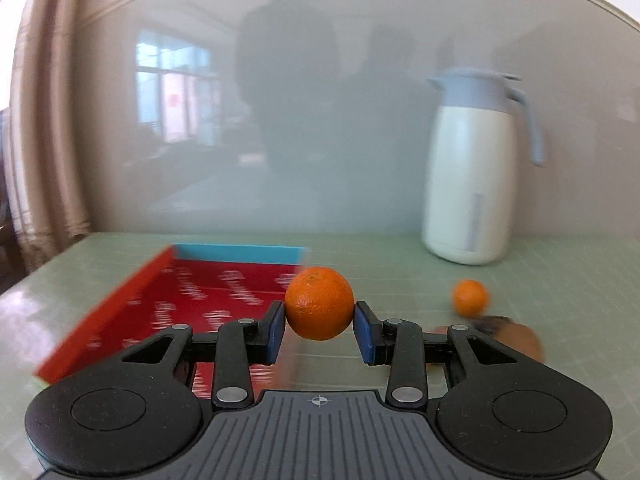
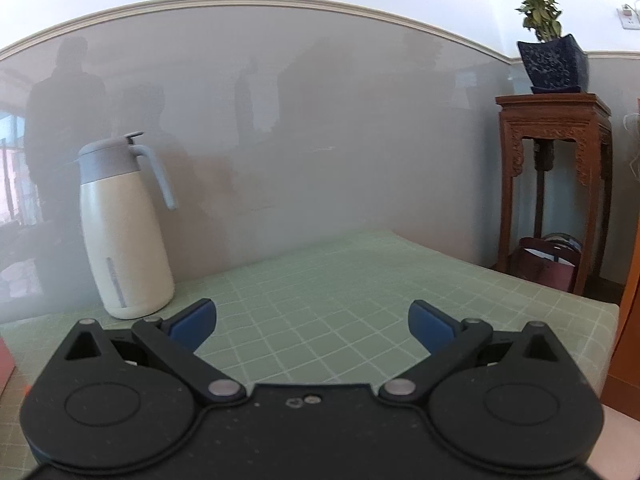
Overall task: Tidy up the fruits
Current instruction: 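Carry the mandarin with the left gripper into the red box and release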
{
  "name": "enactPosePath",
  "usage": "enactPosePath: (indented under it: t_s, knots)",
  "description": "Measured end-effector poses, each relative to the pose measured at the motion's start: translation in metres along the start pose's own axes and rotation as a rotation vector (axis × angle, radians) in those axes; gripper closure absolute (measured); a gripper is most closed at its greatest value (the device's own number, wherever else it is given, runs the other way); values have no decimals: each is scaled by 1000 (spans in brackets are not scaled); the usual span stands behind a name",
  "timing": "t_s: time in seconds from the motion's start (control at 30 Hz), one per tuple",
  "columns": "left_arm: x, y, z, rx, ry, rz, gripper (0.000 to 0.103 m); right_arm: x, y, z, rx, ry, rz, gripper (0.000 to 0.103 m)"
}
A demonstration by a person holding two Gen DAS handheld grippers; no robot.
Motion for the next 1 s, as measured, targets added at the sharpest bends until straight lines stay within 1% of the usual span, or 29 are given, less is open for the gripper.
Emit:
enactPosePath:
  t_s: [0.17, 0.33, 0.43, 0.63, 0.73, 0.87, 0.97, 1.0]
  knots:
    - [-44, -2, 5, -31, -87, -51, 66, -21, 0, -2, -1, -34, -24, 0]
    - [-75, 5, 17, -109, -118, -101, 66, -35, -1, -3, -3, -58, -29, 0]
    - [-83, 8, 21, -138, -127, -114, 66, -43, 0, -4, -6, -73, -34, 0]
    - [-93, 19, 27, -204, -120, -139, 65, -55, -1, -6, -9, -98, -46, 0]
    - [-93, 20, 27, -208, -132, -124, 65, -58, -1, -6, -13, -106, -46, 0]
    - [-97, 19, 27, -215, -133, -134, 65, -61, 0, -6, -22, -115, -50, 0]
    - [-100, 17, 23, -201, -136, -142, 60, -64, 1, -5, -23, -117, -55, 0]
    - [-101, 16, 21, -191, -142, -142, 51, -65, 1, -5, -25, -119, -56, 0]
Point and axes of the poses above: each gripper's, at about its wrist camera, not at the fingertips, and z roughly the way its jaws point, x to its right, y to its underside, the point moved 5 cm from there along z, roughly the way its jaws point, and after that the axes turned 5 degrees about -z, right-handed, at the moved point
